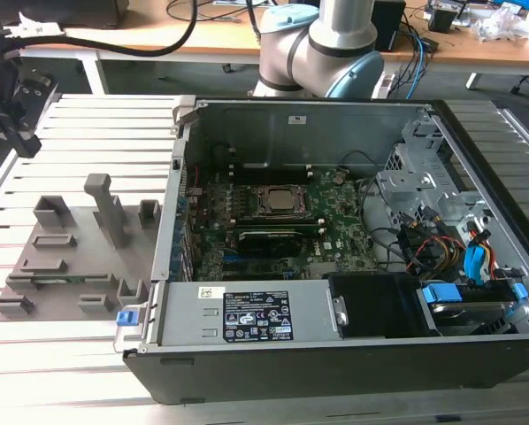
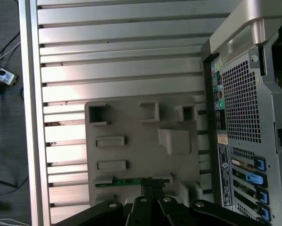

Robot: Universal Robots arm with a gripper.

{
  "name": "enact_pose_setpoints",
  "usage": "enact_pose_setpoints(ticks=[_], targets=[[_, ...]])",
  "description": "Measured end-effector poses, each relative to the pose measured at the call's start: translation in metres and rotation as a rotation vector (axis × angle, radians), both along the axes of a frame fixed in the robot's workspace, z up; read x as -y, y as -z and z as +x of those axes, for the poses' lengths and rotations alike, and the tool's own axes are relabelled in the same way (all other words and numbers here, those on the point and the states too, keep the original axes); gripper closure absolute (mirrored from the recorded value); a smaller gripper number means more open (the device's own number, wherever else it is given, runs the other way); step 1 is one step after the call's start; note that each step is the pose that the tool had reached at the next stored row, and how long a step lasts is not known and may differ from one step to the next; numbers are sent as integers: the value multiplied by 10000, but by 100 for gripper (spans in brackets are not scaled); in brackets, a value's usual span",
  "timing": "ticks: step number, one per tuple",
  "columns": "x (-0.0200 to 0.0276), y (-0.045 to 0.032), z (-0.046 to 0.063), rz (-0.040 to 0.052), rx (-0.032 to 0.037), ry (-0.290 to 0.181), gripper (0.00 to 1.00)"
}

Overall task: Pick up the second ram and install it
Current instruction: 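Reach for the second ram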

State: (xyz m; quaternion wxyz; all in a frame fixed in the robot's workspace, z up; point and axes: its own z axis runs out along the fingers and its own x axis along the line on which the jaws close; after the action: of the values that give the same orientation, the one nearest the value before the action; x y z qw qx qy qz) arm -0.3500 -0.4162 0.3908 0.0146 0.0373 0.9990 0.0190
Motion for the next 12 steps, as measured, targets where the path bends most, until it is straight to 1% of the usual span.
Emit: enact_pose_setpoints(ticks=[2,4,5,7,12], targets=[[23,2,-5,0,0,0,89],[60,4,-11,-1,-1,0,89],[89,6,-15,-1,-1,0,89],[117,9,-17,-3,0,0,89],[127,9,-17,-3,0,0,89]])
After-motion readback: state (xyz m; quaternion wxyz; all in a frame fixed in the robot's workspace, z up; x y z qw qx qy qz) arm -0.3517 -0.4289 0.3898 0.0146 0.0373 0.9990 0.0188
